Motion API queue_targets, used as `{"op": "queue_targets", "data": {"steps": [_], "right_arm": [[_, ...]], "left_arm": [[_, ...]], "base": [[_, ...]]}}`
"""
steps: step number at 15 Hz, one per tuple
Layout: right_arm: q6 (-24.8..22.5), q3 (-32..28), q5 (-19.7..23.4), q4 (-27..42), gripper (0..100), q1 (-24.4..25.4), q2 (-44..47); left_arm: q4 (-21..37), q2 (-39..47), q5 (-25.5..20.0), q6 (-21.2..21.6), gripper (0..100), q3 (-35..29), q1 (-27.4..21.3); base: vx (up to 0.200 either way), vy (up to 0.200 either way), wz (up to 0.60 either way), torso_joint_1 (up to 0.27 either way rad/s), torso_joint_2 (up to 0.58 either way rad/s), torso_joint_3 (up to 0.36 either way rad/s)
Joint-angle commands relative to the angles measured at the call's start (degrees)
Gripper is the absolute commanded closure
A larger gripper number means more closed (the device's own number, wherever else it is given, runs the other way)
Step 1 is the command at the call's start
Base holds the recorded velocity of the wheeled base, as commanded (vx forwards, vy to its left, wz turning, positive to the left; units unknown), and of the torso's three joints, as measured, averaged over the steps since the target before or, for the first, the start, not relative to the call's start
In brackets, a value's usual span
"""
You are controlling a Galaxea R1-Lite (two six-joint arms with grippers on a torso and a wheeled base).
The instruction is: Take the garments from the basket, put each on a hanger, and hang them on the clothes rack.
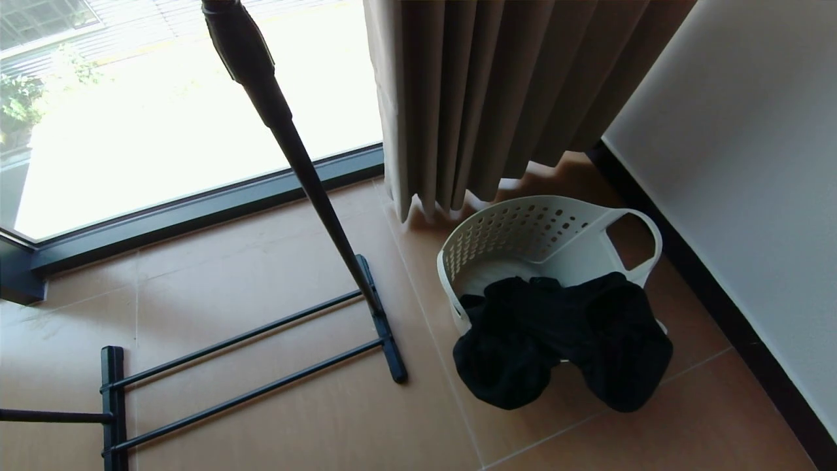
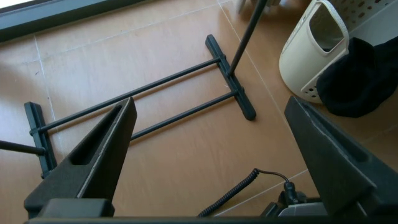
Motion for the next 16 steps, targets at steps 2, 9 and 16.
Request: {"op": "queue_targets", "data": {"steps": [2, 9, 16], "right_arm": [[-2.8, -0.5, 0.9, -1.5, 0, 1.1, 17.4], [-28.3, -22.0, 1.9, -4.1, 0, 4.2, 58.7], [-64.5, -36.7, -4.4, -4.5, 0, 5.6, 83.5]], "left_arm": [[0.0, 0.0, 0.0, -0.1, 0, 0.0, 0.0], [0.0, 0.0, 0.0, 0.0, 0, 0.0, 0.0], [0.0, 0.0, 0.0, 0.0, 0, 0.0, 0.0]], "base": [[0.0, 0.0, 0.0, 0.0, 0.0, 0.0], [0.0, 0.0, 0.0, 0.0, 0.0, 0.0], [0.0, 0.0, 0.0, 0.0, 0.0, 0.0]]}}
